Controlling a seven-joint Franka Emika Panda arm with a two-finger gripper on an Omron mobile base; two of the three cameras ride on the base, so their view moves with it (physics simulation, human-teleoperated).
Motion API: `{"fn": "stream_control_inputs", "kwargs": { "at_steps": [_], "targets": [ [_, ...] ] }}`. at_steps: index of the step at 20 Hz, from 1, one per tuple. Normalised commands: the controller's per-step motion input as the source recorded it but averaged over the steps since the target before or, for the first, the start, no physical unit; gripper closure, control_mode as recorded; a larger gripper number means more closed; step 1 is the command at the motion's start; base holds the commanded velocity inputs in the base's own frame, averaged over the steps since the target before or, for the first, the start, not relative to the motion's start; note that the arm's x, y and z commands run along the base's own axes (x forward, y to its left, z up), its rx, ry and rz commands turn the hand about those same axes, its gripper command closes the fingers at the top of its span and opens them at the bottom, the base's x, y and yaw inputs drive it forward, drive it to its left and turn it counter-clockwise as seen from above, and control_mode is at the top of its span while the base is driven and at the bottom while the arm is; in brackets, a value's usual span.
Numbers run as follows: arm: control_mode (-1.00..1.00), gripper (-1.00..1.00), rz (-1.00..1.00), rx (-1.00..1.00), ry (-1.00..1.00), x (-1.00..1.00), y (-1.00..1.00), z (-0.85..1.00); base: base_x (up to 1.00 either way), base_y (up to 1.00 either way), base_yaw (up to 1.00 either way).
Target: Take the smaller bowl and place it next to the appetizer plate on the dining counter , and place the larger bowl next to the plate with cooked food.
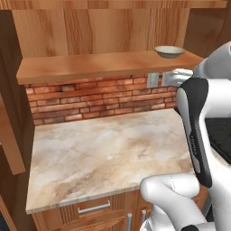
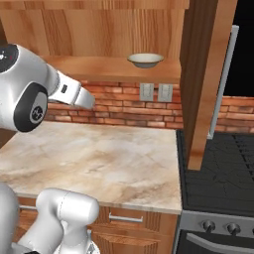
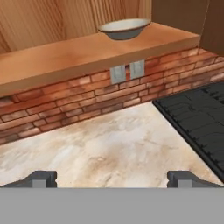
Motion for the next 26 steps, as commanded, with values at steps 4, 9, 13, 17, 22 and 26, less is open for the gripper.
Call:
{"fn": "stream_control_inputs", "kwargs": {
  "at_steps": [4,9,13,17,22,26],
  "targets": [
    [-1.00,-1.00,-0.20,0.12,-0.05,0.00,-0.18,0.63,0.00,0.00,0.00],
    [-1.00,-1.00,-0.16,0.14,-0.10,0.07,-0.30,0.10,0.00,0.00,0.00],
    [-1.00,-1.00,-0.09,0.05,-0.03,0.13,-0.29,0.00,0.00,0.00,0.00],
    [-1.00,-1.00,-0.05,0.00,-0.10,0.21,-0.21,0.00,0.00,0.00,0.00],
    [-1.00,-1.00,-0.01,0.00,-0.08,0.27,-0.18,0.00,0.00,0.00,0.00],
    [-1.00,-1.00,0.00,0.02,0.00,0.45,-0.25,0.00,0.00,0.00,0.00]
  ]
}}
